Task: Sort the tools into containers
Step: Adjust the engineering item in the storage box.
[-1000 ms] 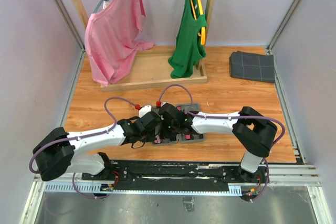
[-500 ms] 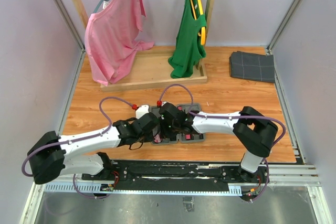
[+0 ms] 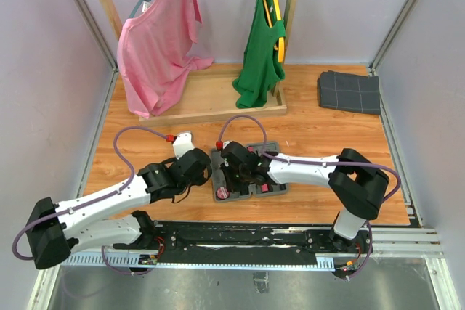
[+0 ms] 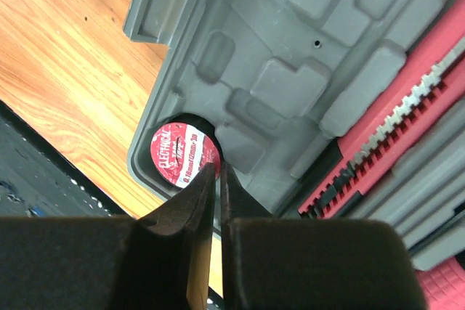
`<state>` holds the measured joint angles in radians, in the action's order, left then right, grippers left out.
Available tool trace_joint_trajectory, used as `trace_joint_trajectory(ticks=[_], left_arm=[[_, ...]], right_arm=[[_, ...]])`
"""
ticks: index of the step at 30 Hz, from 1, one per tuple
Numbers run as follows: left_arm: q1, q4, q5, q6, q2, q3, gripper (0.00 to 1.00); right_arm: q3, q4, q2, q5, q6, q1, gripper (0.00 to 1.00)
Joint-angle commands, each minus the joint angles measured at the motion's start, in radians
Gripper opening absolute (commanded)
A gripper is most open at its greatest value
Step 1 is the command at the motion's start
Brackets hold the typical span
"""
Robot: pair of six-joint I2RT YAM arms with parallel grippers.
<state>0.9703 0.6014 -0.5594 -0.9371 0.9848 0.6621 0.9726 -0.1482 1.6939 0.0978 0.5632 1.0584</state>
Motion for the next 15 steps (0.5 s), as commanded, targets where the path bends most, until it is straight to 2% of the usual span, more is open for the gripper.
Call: trace_joint_trajectory(ticks=[1,7,15], left_arm=[[-0.068,-0.077,-0.011,0.054,0.003,-0.01,0.27],[-0.215,-0.222,0.095,0.156,-0.013,-0.053,0.29],[-0.251,-0.304,0.15,0.242,0.042,-0.053,0.33]], right_arm=[[0.075,-0.111,-0.041,-0.065,-0.102,-0.006,0.08],[0.08,-0.093,-0.122,-0.099,-0.108,-0.017,0.17],[-0.055,-0.156,-0.321,-0.241,-0.055,-0.119,0.28]])
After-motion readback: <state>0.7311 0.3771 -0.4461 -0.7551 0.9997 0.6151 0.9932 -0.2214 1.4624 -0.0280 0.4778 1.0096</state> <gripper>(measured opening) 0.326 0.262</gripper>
